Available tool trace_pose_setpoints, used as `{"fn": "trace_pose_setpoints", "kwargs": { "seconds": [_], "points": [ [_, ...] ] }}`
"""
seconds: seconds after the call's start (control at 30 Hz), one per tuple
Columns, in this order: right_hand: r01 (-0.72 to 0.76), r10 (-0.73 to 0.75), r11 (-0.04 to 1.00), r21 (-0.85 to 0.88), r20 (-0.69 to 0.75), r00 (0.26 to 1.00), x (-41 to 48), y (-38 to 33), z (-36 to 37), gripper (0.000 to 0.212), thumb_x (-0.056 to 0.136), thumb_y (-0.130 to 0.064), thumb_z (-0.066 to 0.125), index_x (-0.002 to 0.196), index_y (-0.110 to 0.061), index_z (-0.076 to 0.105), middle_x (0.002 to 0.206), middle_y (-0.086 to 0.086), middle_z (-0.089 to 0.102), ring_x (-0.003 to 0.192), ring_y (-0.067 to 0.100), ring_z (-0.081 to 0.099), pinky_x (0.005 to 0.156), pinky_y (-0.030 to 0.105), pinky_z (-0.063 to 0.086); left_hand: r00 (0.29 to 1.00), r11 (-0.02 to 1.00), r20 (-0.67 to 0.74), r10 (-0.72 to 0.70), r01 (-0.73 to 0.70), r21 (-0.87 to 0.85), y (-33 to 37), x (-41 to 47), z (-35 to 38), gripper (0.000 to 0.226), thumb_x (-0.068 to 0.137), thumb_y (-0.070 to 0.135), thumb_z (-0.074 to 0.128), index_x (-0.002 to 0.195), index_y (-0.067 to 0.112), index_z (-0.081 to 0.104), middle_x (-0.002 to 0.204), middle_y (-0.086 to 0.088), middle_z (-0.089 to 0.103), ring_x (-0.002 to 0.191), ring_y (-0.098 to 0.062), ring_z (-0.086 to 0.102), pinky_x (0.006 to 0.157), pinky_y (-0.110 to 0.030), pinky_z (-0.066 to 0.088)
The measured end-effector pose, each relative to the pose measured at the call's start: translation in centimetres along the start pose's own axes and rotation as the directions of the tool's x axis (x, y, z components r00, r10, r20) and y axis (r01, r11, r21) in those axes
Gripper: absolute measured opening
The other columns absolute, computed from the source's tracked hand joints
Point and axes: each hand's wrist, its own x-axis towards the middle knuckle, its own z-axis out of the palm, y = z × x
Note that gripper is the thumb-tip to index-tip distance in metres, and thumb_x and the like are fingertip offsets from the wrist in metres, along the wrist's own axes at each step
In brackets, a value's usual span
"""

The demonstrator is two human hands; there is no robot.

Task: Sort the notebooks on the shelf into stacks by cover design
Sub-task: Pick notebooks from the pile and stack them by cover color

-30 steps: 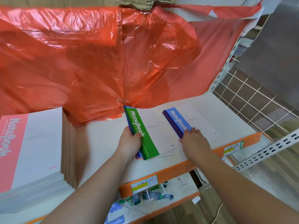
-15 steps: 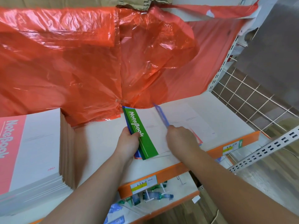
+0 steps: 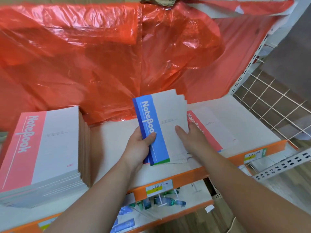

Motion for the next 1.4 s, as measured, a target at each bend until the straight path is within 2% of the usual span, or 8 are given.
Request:
{"fn": "trace_pose_setpoints", "kwargs": {
  "seconds": [0.13, 0.27, 0.6, 0.77, 1.0, 1.1, 1.23, 1.4],
  "points": [
    [0.059, -0.055, 0.977, 0.205, -0.023, 0.998, -0.3, -0.1, 0.2, 0.025, 0.099, -0.029, 0.052, 0.123, -0.026, 0.06, 0.114, -0.014, 0.067, 0.104, 0.007, 0.064, 0.085, 0.025, 0.05, 0.992, 0.986, -0.016, 0.128, -0.126, 0.109, 1.3, 0.3, -0.5, 0.025, 0.097, 0.006, 0.057, 0.114, 0.025, 0.06, 0.111, 0.003, 0.073, 0.096, -0.016, 0.072, 0.069, -0.03, 0.058],
    [0.204, -0.186, 0.951, 0.233, -0.1, 0.978, -0.4, -0.7, 0.6, 0.02, 0.098, -0.022, 0.053, 0.117, -0.03, 0.055, 0.108, -0.019, 0.065, 0.096, -0.011, 0.06, 0.075, 0.01, 0.046, 0.956, 0.939, -0.054, 0.288, -0.27, 0.214, 1.9, 1.0, -1.0, 0.031, 0.093, 0.005, 0.063, 0.115, 0.027, 0.06, 0.115, 0.005, 0.071, 0.106, -0.015, 0.068, 0.09, -0.039, 0.054],
    [0.211, -0.193, 0.958, 0.195, -0.105, 0.975, -0.3, -0.1, 1.7, 0.03, 0.1, -0.021, 0.05, 0.129, -0.027, 0.049, 0.111, -0.021, 0.06, 0.096, -0.019, 0.052, 0.073, -0.003, 0.038, 0.947, 0.912, -0.088, 0.308, -0.267, 0.311, 1.3, 0.8, -0.5, 0.028, 0.097, 0.016, 0.06, 0.124, 0.021, 0.057, 0.115, 0.011, 0.069, 0.104, -0.005, 0.065, 0.098, -0.036, 0.051],
    [0.144, -0.14, 0.981, 0.133, -0.035, 0.989, -0.2, 1.8, 2.3, 0.03, 0.1, -0.029, 0.049, 0.13, -0.032, 0.049, 0.115, -0.02, 0.06, 0.109, 0.001, 0.056, 0.092, 0.027, 0.045, 0.961, 0.887, -0.068, 0.269, -0.22, 0.406, 0.1, 1.1, -0.8, 0.027, 0.098, 0.019, 0.057, 0.124, 0.025, 0.057, 0.118, 0.012, 0.068, 0.108, -0.008, 0.064, 0.1, -0.043, 0.049],
    [0.193, -0.188, 0.977, 0.087, -0.056, 0.981, 0.1, 1.0, 2.0, 0.031, 0.1, -0.026, 0.05, 0.13, -0.027, 0.047, 0.118, -0.017, 0.057, 0.112, 0.004, 0.052, 0.093, 0.02, 0.039, 0.953, 0.889, -0.128, 0.274, -0.2, 0.413, 1.3, 0.7, -0.2, 0.028, 0.098, 0.02, 0.057, 0.126, 0.018, 0.055, 0.118, 0.008, 0.067, 0.109, -0.011, 0.063, 0.096, -0.033, 0.05],
    [0.311, -0.304, 0.944, 0.11, -0.081, 0.949, -0.5, -1.3, 1.4, 0.028, 0.099, -0.019, 0.05, 0.127, -0.02, 0.049, 0.116, -0.013, 0.059, 0.11, 0.002, 0.053, 0.084, 0.007, 0.038, 0.929, 0.858, -0.148, 0.34, -0.242, 0.453, 3.3, -0.3, -0.6, 0.026, 0.098, 0.022, 0.057, 0.124, 0.018, 0.057, 0.117, 0.01, 0.067, 0.107, -0.01, 0.063, 0.092, -0.03, 0.049],
    [0.416, -0.41, 0.904, 0.1, -0.077, 0.909, -1.1, -5.1, 1.8, 0.01, 0.098, -0.023, 0.052, 0.108, -0.02, 0.05, 0.101, -0.014, 0.06, 0.102, 0.008, 0.057, 0.086, 0.023, 0.043, 0.863, 0.793, -0.21, 0.459, -0.291, 0.535, 7.2, -3.2, -2.3, 0.023, 0.097, 0.025, 0.059, 0.119, 0.02, 0.059, 0.116, 0.01, 0.067, 0.106, -0.01, 0.063, 0.09, -0.031, 0.049],
    [0.517, -0.54, 0.8, 0.305, -0.01, 0.842, -3.4, -11.3, 5.0, 0.02, 0.097, -0.012, 0.053, 0.113, -0.02, 0.045, 0.104, -0.018, 0.06, 0.091, -0.014, 0.057, 0.078, 0.005, 0.042, 0.737, 0.749, -0.363, 0.57, -0.285, 0.598, 11.5, -7.9, -6.3, 0.024, 0.095, 0.028, 0.06, 0.115, 0.014, 0.055, 0.111, 0.004, 0.067, 0.102, -0.015, 0.063, 0.089, -0.037, 0.05]
  ]
}}
